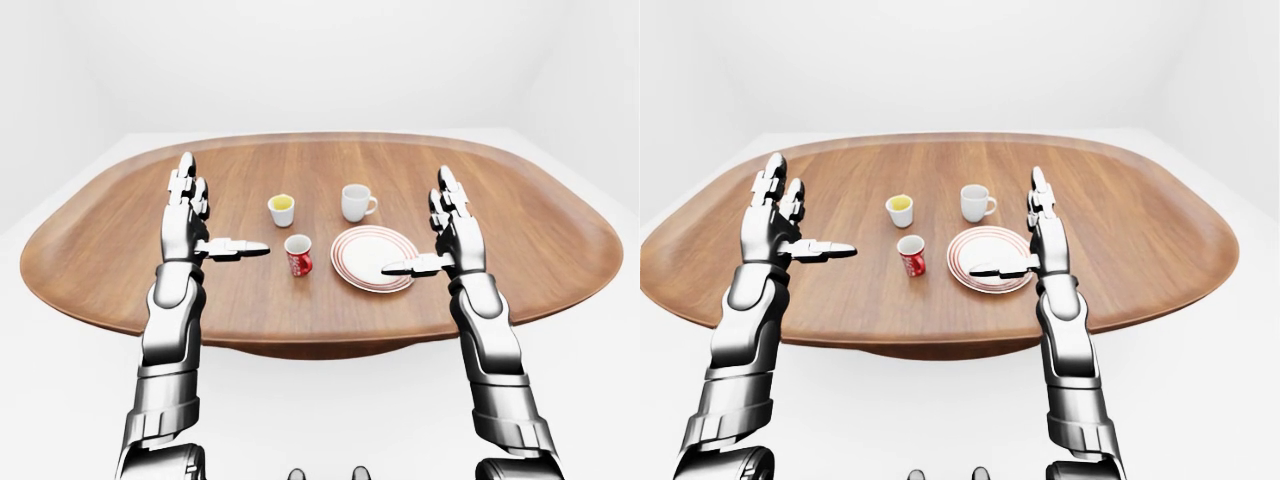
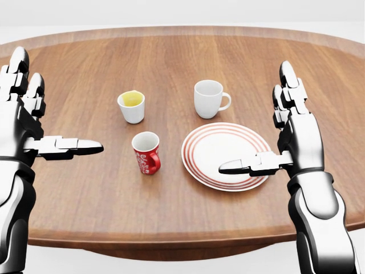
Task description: Pick up the red mug and put it on the plate
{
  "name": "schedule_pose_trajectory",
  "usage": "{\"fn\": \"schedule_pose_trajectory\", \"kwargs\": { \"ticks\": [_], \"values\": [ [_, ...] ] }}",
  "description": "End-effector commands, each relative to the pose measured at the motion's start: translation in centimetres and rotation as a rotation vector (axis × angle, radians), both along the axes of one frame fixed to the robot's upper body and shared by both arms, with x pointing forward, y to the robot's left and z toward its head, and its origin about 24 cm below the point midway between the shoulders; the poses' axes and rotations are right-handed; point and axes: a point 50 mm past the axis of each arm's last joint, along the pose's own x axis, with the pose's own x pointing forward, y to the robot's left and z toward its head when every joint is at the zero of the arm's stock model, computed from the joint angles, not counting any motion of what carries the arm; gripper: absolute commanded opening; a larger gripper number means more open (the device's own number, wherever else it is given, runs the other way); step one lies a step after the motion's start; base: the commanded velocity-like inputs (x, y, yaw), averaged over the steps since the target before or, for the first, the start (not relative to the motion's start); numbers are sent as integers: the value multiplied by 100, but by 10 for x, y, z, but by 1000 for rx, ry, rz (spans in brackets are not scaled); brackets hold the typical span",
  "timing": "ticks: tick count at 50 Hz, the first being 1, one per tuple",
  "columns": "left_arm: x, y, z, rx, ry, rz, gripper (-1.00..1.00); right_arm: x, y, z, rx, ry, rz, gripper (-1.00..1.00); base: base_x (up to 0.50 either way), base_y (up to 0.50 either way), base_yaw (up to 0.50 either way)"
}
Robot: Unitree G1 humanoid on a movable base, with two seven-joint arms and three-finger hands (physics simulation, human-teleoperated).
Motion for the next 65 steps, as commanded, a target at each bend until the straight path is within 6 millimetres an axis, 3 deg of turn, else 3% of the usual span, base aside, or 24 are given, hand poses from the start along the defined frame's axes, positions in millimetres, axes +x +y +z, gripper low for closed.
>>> {"fn": "schedule_pose_trajectory", "kwargs": {
  "ticks": [1,65],
  "values": [
    [-1,2,0,1,-1,6,100,-1,1,2,-12,-6,4,100,21,0,0],
    [-4,6,1,-1,-8,8,100,-2,5,10,-34,-41,22,100,22,0,0]
  ]
}}
